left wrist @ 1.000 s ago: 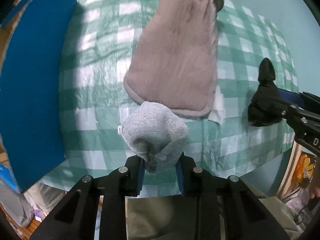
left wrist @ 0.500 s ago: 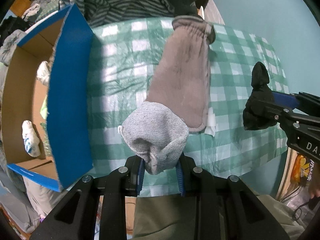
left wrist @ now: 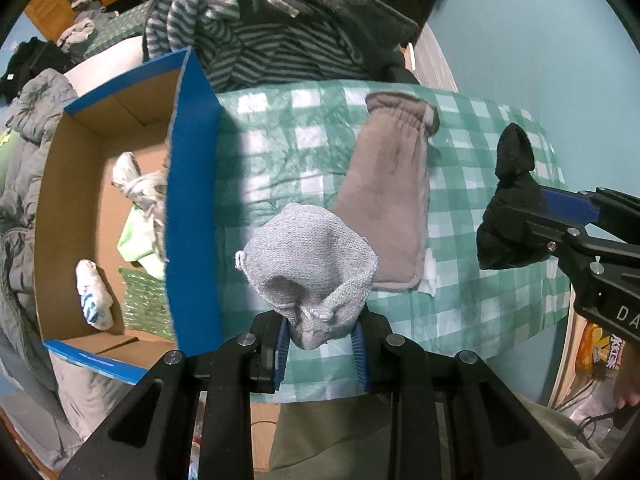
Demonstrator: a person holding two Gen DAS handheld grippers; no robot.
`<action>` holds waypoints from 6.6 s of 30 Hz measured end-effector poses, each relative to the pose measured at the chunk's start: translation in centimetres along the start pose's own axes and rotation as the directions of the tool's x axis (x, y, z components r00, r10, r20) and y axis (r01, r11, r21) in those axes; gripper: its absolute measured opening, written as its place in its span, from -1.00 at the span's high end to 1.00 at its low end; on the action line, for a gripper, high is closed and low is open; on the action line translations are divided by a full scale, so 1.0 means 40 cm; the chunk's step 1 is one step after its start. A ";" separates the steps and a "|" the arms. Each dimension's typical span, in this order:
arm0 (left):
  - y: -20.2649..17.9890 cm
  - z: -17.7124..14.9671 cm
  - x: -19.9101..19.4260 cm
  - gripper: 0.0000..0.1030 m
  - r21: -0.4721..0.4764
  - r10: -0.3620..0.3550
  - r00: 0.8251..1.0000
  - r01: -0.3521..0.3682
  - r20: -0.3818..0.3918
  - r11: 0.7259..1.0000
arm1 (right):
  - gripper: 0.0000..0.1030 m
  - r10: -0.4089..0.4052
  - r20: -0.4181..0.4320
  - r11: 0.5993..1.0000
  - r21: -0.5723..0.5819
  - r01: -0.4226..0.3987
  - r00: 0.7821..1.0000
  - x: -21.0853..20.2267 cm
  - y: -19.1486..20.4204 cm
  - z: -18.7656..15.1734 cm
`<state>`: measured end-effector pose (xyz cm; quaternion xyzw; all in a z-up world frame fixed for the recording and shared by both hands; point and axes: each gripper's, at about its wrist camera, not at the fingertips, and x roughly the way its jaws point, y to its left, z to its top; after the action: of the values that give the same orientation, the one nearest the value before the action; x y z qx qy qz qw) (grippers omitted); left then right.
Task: Organize soft objects
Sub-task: 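Carry the grey sock and black sock over the cardboard box, then open both grippers to drop the socks into the box, then withdraw both tools from the box back over the tablecloth, then grasp the small white paper scrap with the right gripper, then grasp the grey fuzzy mitten by its cuff with the left gripper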
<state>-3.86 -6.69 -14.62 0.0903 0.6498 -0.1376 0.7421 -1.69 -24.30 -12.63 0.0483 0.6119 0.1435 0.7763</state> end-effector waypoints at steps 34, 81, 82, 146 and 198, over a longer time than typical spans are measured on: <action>0.392 0.013 -0.062 0.47 -0.209 0.045 0.998 -0.037 0.034 0.977 | 0.23 0.093 0.030 0.983 -0.160 -0.087 0.995 0.082 0.364 0.187; 0.560 0.044 -0.040 -0.15 -0.209 0.093 0.995 -0.082 0.042 0.974 | -0.04 0.048 -0.047 0.982 -0.180 -0.056 0.998 0.204 0.522 0.285; 0.551 0.046 -0.044 -0.16 -0.204 0.092 0.995 -0.080 0.047 0.976 | -0.07 0.042 -0.043 0.983 -0.177 -0.049 0.998 0.195 0.513 0.281; 0.028 0.050 0.167 -0.35 0.245 0.103 0.988 -0.073 -0.111 0.967 | -0.14 -0.096 -0.266 0.979 0.148 0.139 0.959 0.319 -0.100 -0.133; -0.084 0.307 0.337 -0.58 0.182 -0.057 0.989 0.082 -0.140 0.980 | 0.70 -0.073 -0.145 0.979 0.179 0.098 0.987 0.201 -0.262 -0.076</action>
<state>8.18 -14.87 -26.09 0.1458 0.6851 -0.2173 0.6798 -1.20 -32.34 -23.55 0.0840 0.6761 0.0555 0.7299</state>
